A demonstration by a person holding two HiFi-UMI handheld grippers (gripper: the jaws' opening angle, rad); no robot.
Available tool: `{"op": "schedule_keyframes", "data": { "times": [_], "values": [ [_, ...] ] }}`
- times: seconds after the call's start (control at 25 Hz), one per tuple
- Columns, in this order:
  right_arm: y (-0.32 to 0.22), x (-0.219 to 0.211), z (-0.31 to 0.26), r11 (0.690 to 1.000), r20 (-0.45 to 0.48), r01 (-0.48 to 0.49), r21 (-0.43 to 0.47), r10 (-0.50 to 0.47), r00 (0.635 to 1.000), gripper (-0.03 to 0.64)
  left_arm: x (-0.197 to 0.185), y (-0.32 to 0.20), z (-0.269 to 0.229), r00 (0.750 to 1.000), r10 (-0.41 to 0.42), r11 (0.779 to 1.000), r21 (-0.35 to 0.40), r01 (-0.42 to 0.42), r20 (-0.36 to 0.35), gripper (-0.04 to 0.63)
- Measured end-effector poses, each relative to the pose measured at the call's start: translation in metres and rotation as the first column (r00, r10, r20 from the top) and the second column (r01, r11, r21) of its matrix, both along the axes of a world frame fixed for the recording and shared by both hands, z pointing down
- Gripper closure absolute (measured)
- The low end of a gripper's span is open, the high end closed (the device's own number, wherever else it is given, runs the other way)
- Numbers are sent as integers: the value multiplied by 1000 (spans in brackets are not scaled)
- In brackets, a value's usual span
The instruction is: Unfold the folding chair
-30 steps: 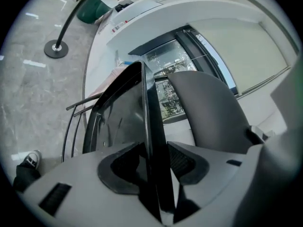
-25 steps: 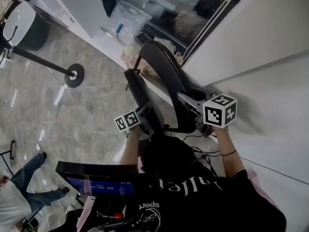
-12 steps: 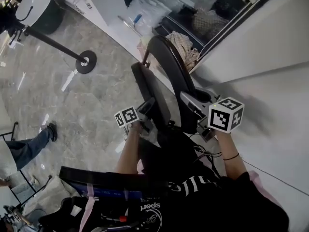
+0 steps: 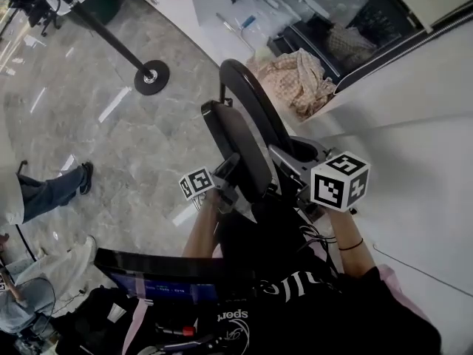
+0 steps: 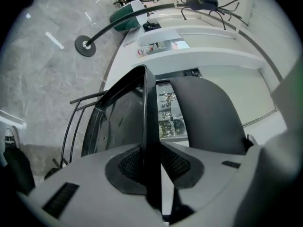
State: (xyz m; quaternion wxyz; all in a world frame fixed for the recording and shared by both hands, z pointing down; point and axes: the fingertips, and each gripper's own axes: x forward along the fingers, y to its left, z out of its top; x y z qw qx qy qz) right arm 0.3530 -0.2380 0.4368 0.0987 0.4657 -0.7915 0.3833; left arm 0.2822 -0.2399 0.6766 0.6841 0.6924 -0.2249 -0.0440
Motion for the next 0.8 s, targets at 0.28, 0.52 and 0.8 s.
{"op": "schedule_keyframes", "data": {
  "times": [0.28,0.52,0.8],
  "values": [
    [-15,-119,-4,998,-48,67,-15,-68,997,491,-112,-9,-6,999,-44,998,32,45,-4,502],
    [-36,-209,1,997,-60,78,-13,-79,995,489,-201,-35,-1,998,-62,996,59,62,9,502],
    [-37,-276,10,991,-70,133,-18,-134,989,480,-268,-41,16,997,10,998,63,-15,76,485]
  ]
}}
